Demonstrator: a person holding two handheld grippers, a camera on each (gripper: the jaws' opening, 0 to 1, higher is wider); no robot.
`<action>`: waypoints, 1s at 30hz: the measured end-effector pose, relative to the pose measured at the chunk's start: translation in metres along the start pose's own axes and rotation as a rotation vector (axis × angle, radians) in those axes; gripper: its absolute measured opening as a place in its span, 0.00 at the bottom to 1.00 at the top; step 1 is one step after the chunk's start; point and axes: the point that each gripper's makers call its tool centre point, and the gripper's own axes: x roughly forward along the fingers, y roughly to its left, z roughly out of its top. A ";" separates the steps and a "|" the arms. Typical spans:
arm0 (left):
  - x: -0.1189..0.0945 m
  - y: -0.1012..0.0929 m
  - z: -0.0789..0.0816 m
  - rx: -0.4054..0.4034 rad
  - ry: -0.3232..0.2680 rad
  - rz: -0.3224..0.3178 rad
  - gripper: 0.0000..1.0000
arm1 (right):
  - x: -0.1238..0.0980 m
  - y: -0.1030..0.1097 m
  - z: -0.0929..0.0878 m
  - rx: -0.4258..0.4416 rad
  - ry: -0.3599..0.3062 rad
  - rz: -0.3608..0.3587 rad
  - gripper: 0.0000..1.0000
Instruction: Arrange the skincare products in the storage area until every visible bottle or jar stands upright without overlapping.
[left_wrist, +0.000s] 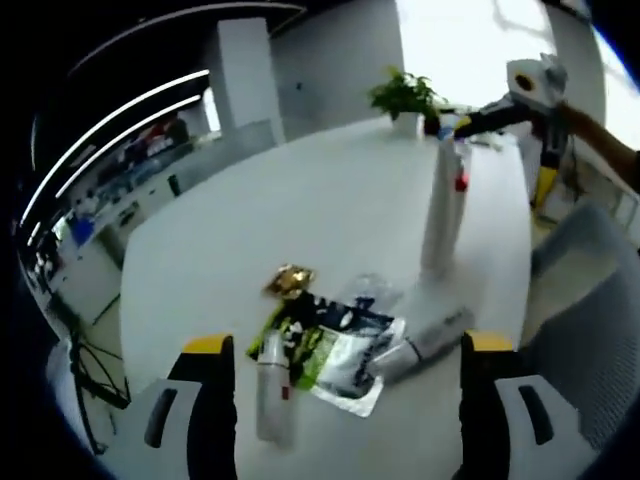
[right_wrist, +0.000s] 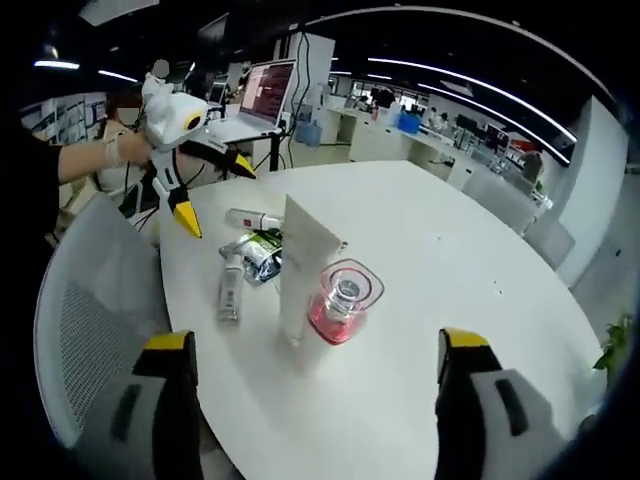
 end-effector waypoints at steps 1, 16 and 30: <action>0.003 0.006 -0.006 0.002 0.032 0.006 0.87 | 0.001 -0.001 0.000 0.000 -0.001 0.000 1.00; 0.034 0.040 -0.057 0.010 0.268 0.006 0.57 | 0.003 -0.012 -0.013 0.060 0.004 -0.001 1.00; 0.048 0.058 -0.079 0.026 0.400 0.014 0.31 | 0.001 -0.010 -0.021 0.105 -0.002 0.001 1.00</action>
